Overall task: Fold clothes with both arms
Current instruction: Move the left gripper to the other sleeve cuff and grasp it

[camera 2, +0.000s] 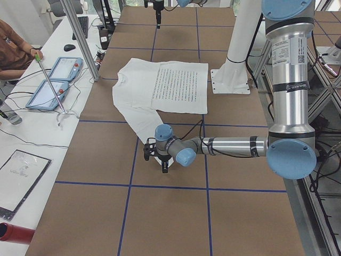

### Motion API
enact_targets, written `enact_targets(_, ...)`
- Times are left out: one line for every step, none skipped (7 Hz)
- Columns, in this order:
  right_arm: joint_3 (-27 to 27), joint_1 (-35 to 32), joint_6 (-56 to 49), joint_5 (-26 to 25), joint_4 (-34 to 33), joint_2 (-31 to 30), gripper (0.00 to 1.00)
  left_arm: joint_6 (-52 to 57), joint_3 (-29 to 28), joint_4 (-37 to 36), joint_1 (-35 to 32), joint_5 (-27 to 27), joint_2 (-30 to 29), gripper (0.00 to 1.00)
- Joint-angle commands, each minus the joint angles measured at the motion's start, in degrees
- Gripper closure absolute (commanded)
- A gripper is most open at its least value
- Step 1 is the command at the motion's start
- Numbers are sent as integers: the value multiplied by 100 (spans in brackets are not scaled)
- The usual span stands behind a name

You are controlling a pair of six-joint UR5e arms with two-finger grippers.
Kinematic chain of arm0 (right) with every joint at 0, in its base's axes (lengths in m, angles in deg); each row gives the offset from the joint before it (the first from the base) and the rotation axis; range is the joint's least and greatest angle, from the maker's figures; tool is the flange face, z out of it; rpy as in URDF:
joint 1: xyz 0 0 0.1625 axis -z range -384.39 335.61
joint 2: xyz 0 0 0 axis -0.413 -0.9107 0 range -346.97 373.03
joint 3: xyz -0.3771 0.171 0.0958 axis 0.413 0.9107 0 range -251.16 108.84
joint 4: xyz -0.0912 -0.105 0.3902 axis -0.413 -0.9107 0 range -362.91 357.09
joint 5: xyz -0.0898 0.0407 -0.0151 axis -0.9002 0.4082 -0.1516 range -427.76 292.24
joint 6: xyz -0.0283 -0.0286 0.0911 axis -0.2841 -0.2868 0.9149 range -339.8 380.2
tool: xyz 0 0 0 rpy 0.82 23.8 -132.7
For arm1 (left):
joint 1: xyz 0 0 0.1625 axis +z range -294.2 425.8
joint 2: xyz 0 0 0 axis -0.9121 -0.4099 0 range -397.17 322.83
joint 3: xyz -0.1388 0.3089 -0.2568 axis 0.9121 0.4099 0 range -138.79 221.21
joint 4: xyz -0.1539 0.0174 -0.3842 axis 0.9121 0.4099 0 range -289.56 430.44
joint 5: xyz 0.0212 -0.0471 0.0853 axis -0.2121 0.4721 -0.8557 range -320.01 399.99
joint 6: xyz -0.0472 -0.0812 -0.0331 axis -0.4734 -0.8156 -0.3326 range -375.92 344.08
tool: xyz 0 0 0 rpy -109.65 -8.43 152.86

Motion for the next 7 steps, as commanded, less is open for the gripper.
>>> enact_targets(0,-2,2,0,0,9,0,-31,-5,-7,0,0,0,40)
enact_targets(-9,-10,2,0,0,9,0,-48,-5,-7,0,0,0,41)
enact_targets(-18,-2,2,0,0,9,0,-57,-5,-7,0,0,0,41)
enact_targets(-44,-10,2,-9,0,9,0,-75,-5,-7,0,0,0,42)
enact_targets(-44,-11,2,-9,0,9,0,-66,-5,-7,0,0,0,42)
enact_targets(-44,-11,2,-9,0,9,0,-75,-14,-7,0,0,0,42)
enact_targets(-44,-11,2,-9,0,0,0,-75,-75,2,0,0,-9,42)
